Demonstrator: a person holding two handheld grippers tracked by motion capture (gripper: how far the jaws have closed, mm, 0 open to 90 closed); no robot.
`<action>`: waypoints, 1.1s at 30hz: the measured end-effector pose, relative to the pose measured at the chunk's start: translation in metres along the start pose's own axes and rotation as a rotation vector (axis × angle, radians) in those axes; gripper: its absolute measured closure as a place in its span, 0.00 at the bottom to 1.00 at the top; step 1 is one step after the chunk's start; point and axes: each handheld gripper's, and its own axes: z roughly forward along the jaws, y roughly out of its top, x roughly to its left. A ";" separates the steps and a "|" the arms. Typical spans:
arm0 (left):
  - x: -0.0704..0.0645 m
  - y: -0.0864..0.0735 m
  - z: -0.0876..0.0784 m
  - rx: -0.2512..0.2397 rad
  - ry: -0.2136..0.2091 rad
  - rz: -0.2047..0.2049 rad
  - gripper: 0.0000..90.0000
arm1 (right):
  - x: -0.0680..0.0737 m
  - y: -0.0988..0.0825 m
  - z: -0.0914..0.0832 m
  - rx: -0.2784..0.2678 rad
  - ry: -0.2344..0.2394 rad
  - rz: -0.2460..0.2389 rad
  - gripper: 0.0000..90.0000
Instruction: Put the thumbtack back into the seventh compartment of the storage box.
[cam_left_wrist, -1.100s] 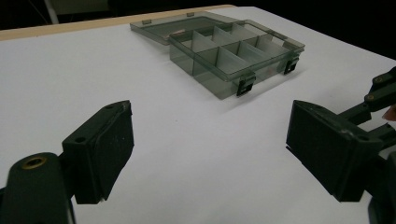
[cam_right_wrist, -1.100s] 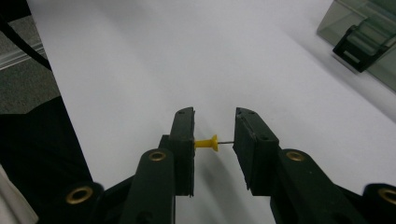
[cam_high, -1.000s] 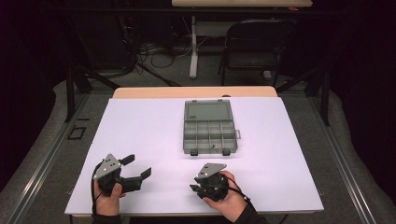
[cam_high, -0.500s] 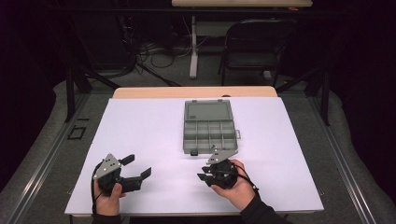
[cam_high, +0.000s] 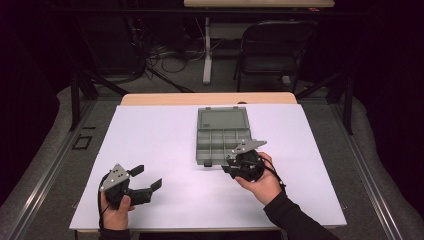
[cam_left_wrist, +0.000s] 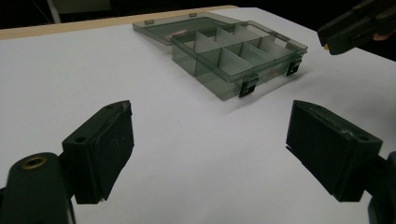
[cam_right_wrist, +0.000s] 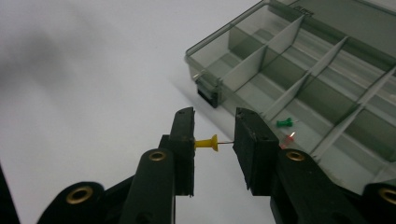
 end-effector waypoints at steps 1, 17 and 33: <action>0.000 0.000 0.000 0.001 -0.001 0.001 0.17 | -0.004 0.002 0.001 0.000 -0.007 0.006 0.77; 0.002 0.001 0.001 0.002 -0.003 -0.004 0.17 | -0.058 0.019 0.029 0.051 -0.122 0.092 0.77; 0.001 0.001 0.001 0.005 -0.006 0.001 0.17 | -0.061 0.018 0.042 0.069 -0.124 0.104 0.77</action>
